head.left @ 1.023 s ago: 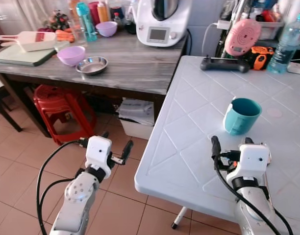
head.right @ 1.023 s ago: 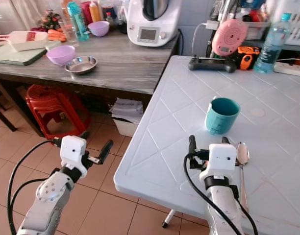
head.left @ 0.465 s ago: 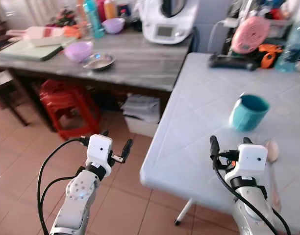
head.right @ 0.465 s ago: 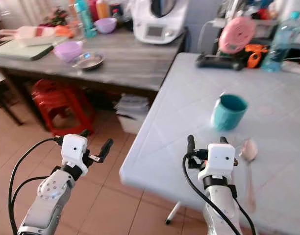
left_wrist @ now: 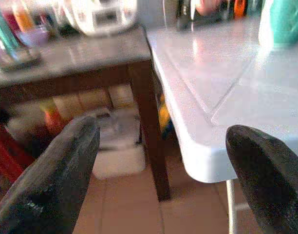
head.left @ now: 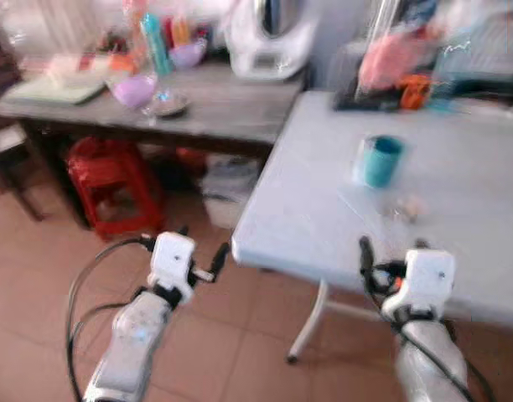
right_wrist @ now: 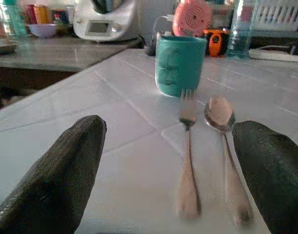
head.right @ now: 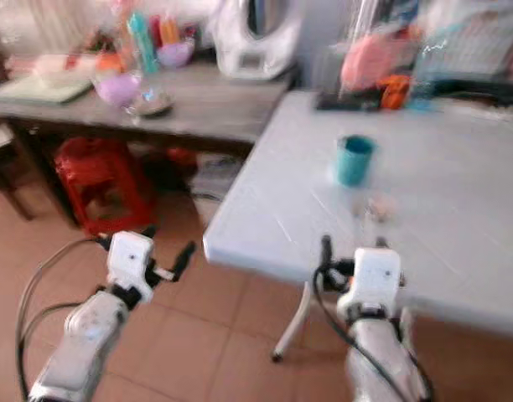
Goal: Setting the table
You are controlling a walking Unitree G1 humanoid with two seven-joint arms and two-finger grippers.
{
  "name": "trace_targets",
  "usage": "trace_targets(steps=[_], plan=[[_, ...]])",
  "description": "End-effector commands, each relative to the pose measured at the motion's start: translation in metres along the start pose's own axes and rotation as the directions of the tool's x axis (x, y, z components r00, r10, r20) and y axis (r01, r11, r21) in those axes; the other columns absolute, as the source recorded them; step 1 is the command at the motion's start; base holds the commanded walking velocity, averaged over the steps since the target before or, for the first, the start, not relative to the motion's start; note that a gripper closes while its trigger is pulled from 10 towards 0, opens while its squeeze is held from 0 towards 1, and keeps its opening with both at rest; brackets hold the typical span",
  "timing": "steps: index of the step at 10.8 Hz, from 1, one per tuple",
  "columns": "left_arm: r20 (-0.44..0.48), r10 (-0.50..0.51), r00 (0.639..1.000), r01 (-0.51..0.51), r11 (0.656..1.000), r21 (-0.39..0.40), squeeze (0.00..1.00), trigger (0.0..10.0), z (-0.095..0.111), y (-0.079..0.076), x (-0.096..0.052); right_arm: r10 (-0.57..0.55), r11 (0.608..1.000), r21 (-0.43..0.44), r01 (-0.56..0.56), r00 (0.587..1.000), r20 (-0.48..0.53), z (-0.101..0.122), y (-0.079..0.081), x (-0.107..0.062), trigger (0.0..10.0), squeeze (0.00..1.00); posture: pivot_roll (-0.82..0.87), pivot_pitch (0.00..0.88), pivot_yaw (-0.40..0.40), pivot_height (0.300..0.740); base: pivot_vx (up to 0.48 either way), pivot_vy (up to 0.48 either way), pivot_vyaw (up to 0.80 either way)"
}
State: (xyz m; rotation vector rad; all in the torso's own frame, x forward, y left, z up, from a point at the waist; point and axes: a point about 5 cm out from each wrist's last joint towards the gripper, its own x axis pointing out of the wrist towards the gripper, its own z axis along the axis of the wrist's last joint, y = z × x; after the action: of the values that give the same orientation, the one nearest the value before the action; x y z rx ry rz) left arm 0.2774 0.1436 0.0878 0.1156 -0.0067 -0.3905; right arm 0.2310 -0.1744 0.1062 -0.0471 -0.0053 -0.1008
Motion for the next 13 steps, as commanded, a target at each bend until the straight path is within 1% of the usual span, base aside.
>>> trace_targets(steps=[1,2,4,5,8,10,12,13], plan=[[-0.005,-0.004,1.0,0.004,1.0,-0.011,0.0,10.0,-0.0039,0.0038,-0.0056,0.022,1.0,-0.001,-0.022,0.999,0.025,0.0059,0.003,0.0049,10.0,0.0,-0.01,0.0,0.057,0.74,0.0,0.0,0.0],[-0.012,-0.002,1.0,0.002,1.0,-0.011,0.0,10.0,-0.0042,0.0047,-0.0058,0.023,1.0,-0.002,-0.023,0.999,0.026,0.006,0.0028,0.0059,10.0,0.0,0.0,0.0,0.056,0.74,0.0,0.0,0.0],[-0.004,-0.013,1.0,0.013,0.999,-0.032,0.0,10.0,-0.0036,0.0029,-0.004,0.022,1.0,-0.002,-0.022,0.999,0.026,0.0057,0.0027,0.0063,10.0,0.0,0.0,0.0,0.056,0.74,0.0,-0.439,0.0],[0.001,-0.016,1.0,0.016,0.999,-0.041,0.0,10.0,-0.0036,-0.0004,-0.0042,0.02,1.0,-0.003,-0.02,1.0,0.024,0.0048,0.0021,0.0068,10.0,0.0,0.0,0.0,0.056,0.74,0.0,-0.48,0.0],[-0.013,-0.013,1.0,0.013,0.999,-0.039,0.0,10.0,-0.0064,0.0005,-0.0055,0.022,1.0,-0.002,-0.022,1.0,0.022,0.0042,0.0031,0.008,10.0,0.0,0.0,0.0,0.056,0.74,0.0,-0.394,0.0],[-0.011,-0.003,1.0,0.002,0.999,-0.054,0.0,10.0,-0.0065,0.0011,-0.0051,0.023,1.0,-0.003,-0.023,0.999,0.022,0.0044,0.0036,0.0091,10.0,0.0,0.0,0.0,0.056,0.74,0.0,0.0,0.0],[-0.002,-0.023,1.0,0.023,0.999,-0.048,0.0,10.0,-0.0057,-0.0003,-0.0051,0.022,1.0,0.0,-0.022,0.999,0.027,0.0049,0.0034,0.0102,10.0,0.0,0.0,0.0,0.058,0.74,0.0,0.0,0.0],[0.018,-0.029,0.999,0.03,0.998,-0.052,0.0,10.0,-0.0031,0.0009,-0.0046,0.017,1.0,0.002,-0.017,0.999,0.035,0.0068,0.0027,0.0108,10.0,0.0,0.0,0.0,0.056,0.74,0.0,0.0,0.0]])
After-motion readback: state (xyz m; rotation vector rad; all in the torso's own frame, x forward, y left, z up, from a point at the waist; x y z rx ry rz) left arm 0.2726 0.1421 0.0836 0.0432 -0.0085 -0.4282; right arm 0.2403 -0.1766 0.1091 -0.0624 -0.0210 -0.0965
